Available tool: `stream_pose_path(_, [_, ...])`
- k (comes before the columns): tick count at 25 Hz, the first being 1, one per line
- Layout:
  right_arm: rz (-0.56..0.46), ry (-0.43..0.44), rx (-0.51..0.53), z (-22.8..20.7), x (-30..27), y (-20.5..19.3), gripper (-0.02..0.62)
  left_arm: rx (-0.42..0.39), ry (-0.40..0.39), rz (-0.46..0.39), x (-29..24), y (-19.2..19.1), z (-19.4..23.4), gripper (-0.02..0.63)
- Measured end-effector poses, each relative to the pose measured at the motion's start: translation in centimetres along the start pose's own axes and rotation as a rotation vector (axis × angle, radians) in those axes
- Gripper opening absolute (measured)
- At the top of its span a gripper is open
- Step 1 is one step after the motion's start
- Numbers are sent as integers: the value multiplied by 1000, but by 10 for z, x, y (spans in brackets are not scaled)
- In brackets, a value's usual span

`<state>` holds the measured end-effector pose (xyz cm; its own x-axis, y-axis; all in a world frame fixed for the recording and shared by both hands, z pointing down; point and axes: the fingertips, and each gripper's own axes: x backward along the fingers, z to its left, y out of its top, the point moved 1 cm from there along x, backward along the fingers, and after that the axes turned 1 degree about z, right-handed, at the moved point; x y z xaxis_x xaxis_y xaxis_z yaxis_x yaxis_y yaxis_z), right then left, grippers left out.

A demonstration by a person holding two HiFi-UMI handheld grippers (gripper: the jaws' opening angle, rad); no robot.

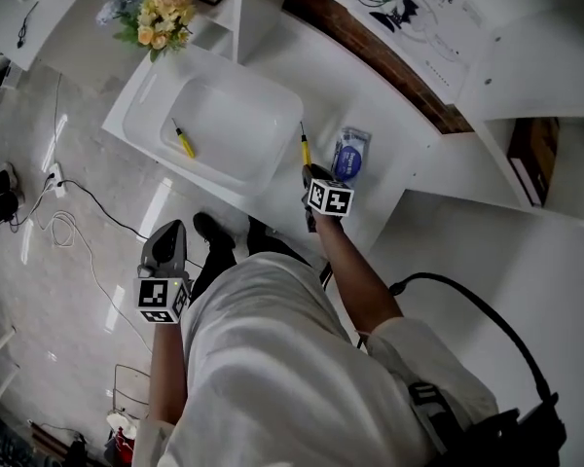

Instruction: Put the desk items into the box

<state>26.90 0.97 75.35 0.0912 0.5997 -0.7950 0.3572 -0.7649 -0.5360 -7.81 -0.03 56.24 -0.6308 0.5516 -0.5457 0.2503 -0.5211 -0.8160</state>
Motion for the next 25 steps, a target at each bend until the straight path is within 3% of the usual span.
stream_pose_path(4, [-47, -19, -44, -4, 22, -4, 64, -23, -29, -13, 1, 5, 0, 3])
stream_pose_path(10, [-122, -32, -29, 7, 58, 4, 64, -57, -80, -30, -2, 11, -1, 3])
stream_pose_path(25, [-361, -80, -77, 19, 150, 43, 64, -121, -201, -37, -6, 17, -7, 3])
